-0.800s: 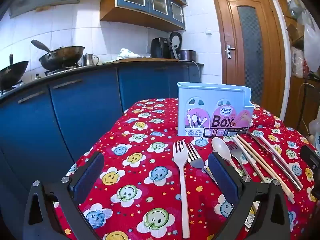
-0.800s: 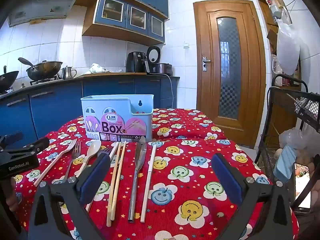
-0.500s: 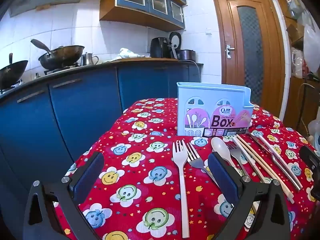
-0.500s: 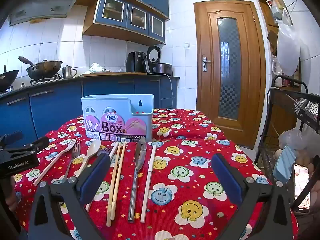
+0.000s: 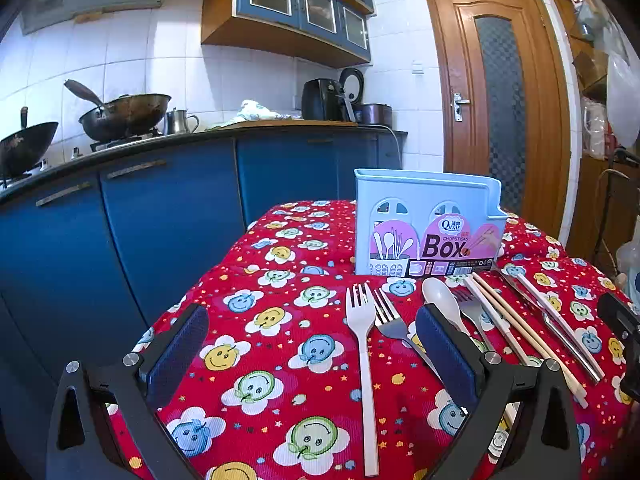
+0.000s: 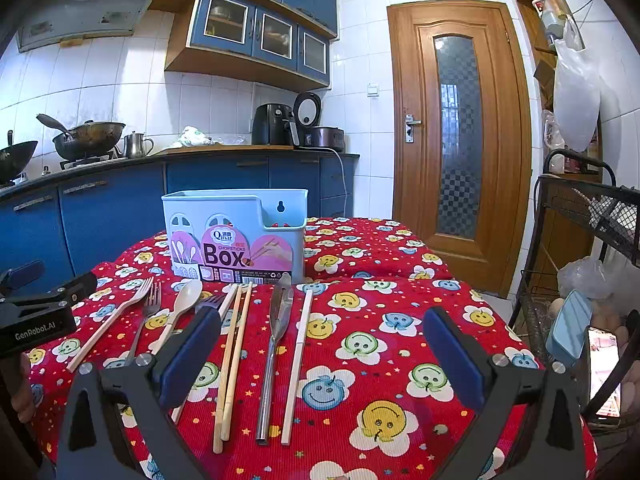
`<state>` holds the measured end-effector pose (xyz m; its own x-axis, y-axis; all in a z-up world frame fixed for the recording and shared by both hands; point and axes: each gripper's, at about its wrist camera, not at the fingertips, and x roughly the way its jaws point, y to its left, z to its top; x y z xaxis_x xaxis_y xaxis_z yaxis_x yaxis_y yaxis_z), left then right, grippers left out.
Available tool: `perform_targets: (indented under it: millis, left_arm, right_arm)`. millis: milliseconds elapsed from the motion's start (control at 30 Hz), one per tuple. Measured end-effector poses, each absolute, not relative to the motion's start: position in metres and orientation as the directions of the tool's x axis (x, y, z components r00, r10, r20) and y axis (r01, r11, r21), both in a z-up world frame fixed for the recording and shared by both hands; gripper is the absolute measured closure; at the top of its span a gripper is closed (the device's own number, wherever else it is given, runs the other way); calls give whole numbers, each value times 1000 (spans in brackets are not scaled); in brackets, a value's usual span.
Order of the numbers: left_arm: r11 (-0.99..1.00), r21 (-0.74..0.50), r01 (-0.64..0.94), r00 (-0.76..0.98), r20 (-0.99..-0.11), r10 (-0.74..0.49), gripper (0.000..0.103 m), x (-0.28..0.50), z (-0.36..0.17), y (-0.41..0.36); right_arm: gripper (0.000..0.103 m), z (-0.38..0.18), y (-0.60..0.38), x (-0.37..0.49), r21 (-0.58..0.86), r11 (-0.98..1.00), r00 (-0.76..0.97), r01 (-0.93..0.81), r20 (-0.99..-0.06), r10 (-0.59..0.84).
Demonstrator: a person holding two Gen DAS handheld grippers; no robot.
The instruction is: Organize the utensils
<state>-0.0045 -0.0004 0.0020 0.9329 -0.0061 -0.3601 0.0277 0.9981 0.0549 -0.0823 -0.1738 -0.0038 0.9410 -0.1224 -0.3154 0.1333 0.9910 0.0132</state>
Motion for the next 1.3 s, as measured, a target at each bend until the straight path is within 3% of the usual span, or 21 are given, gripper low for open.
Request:
perform_targets:
  millis: [1300]
  left_arm:
    - [998, 50, 25, 934, -357, -6, 0, -4, 0, 2]
  right_arm:
    - [0, -4, -173, -82, 14, 991, 941, 133, -315, -122]
